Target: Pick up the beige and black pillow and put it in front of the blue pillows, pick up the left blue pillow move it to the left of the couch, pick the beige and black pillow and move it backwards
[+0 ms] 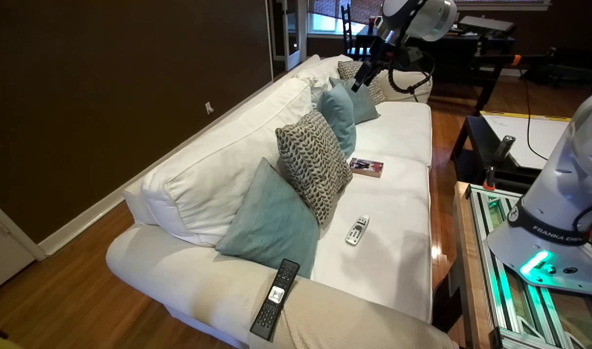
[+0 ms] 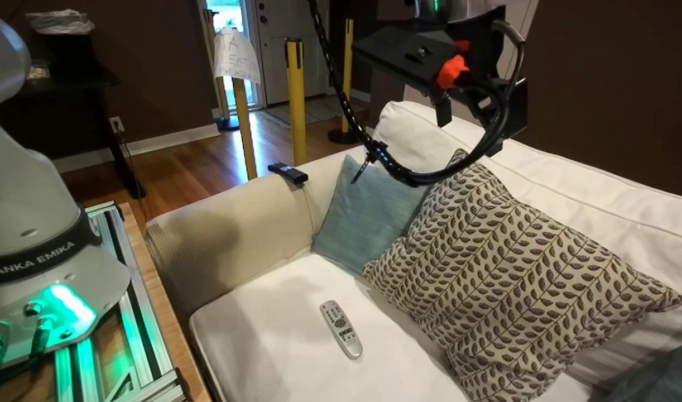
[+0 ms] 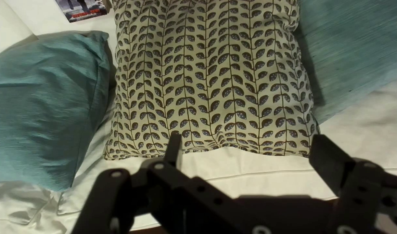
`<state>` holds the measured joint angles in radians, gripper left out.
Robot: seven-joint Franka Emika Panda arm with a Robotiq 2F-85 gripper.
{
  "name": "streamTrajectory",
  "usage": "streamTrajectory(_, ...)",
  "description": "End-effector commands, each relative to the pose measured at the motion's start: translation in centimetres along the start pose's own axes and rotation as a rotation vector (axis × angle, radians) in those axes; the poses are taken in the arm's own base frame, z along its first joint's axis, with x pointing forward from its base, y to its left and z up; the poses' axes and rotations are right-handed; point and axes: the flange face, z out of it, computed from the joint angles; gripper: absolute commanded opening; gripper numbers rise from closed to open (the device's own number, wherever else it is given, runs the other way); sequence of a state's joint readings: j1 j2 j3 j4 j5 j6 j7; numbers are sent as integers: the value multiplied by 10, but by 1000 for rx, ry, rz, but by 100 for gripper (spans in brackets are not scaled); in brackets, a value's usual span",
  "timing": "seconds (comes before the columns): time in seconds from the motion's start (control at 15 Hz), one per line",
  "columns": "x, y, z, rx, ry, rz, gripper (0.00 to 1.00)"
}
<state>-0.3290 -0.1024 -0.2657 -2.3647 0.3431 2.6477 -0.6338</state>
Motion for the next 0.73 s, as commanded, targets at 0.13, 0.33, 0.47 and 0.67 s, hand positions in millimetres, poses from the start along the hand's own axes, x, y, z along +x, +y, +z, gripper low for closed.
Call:
streamTrajectory(0.13, 0, 0, 0, 0, -1, 1, 100)
streamTrajectory(0.33, 0, 0, 0, 0, -1, 1, 100)
streamTrajectory(0.47, 0, 0, 0, 0, -1, 1, 100)
streamTrajectory(0.67, 0, 0, 0, 0, -1, 1, 100)
